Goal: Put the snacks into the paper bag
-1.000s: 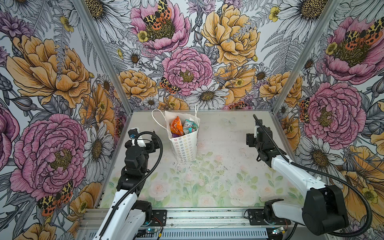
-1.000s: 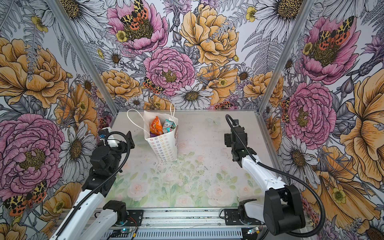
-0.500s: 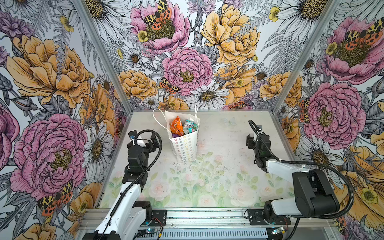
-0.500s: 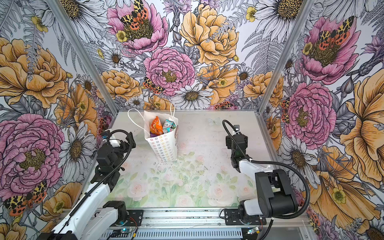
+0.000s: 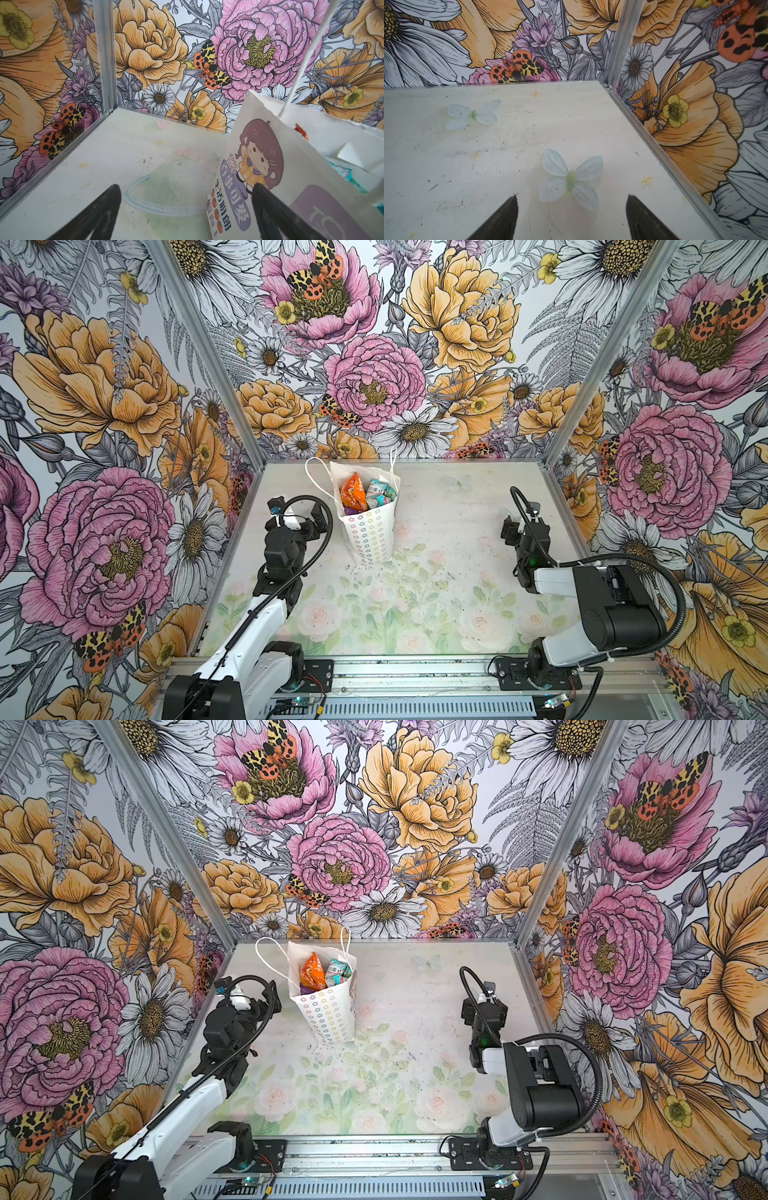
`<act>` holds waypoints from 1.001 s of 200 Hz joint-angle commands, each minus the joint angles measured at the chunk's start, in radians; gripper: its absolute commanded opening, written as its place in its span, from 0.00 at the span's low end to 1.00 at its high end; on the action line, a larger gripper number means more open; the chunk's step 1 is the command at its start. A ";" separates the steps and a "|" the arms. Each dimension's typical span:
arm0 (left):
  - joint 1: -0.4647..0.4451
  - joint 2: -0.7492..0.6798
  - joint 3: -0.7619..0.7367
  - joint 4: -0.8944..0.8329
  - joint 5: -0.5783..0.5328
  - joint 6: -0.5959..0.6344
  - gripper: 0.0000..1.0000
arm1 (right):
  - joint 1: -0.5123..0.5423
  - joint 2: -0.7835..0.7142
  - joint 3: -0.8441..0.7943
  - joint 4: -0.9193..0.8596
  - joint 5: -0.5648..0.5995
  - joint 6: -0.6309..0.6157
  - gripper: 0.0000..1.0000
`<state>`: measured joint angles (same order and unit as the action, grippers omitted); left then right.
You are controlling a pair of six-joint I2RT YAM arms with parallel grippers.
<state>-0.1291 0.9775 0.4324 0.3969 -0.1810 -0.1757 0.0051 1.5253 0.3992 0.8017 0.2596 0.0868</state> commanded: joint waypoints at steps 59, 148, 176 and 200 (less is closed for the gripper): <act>-0.147 0.217 0.030 0.195 -0.083 0.057 0.99 | -0.002 0.015 -0.010 0.075 -0.036 0.012 1.00; -0.191 0.217 0.019 0.201 -0.142 0.115 0.99 | -0.002 0.014 -0.013 0.080 -0.036 0.011 1.00; -0.186 0.203 0.016 0.194 -0.120 0.179 0.99 | -0.004 0.014 -0.012 0.079 -0.036 0.013 1.00; -0.148 0.180 -0.007 0.209 -0.098 0.183 0.99 | -0.003 0.012 -0.014 0.081 -0.036 0.012 1.00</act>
<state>-0.3065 1.1919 0.4545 0.5671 -0.2989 -0.0326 0.0051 1.5326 0.3943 0.8505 0.2310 0.0895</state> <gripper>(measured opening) 0.989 0.996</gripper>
